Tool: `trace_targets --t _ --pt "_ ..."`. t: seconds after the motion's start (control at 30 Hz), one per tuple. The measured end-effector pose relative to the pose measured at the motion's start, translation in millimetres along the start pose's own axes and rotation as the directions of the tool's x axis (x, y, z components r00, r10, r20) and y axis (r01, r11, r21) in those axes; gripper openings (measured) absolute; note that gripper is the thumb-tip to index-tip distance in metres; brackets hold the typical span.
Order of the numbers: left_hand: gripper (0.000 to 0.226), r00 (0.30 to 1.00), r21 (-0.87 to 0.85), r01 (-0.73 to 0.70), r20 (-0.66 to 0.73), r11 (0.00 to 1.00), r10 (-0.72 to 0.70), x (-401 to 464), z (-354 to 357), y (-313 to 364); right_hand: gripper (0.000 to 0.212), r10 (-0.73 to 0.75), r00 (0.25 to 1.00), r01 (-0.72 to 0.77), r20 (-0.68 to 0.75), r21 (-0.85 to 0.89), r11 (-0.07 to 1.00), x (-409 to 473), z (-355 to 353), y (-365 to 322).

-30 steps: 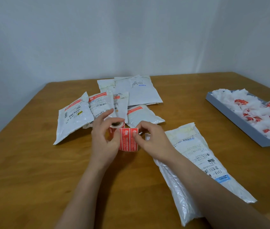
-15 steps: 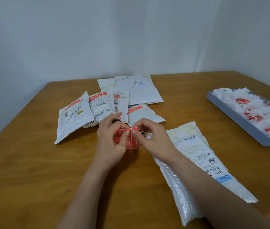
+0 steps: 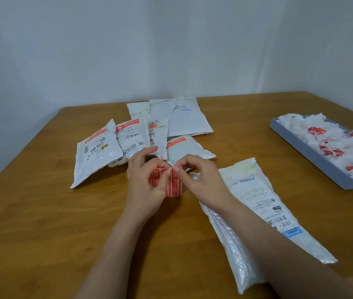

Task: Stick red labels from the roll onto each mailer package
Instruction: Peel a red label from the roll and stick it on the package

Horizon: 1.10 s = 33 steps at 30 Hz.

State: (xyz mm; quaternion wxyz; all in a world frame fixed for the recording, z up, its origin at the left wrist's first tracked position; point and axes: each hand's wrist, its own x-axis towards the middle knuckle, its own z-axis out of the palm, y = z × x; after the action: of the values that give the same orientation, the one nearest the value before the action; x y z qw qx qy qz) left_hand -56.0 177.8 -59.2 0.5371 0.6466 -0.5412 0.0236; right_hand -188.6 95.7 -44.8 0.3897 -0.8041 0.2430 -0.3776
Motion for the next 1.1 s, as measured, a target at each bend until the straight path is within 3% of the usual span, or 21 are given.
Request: trace_targets --t 0.47,1.1 --pt "0.008 1.0 -0.033 0.02 -0.005 0.999 -0.02 1.5 -1.4 1.3 0.009 -0.009 0.999 0.01 0.041 -0.017 1.0 -0.9 -1.4 -1.7" --pt "0.008 0.999 0.02 -0.044 0.01 0.999 0.044 -1.1 2.7 1.8 0.016 0.068 0.995 -0.075 0.078 0.092 0.993 -0.4 -2.6 -2.4"
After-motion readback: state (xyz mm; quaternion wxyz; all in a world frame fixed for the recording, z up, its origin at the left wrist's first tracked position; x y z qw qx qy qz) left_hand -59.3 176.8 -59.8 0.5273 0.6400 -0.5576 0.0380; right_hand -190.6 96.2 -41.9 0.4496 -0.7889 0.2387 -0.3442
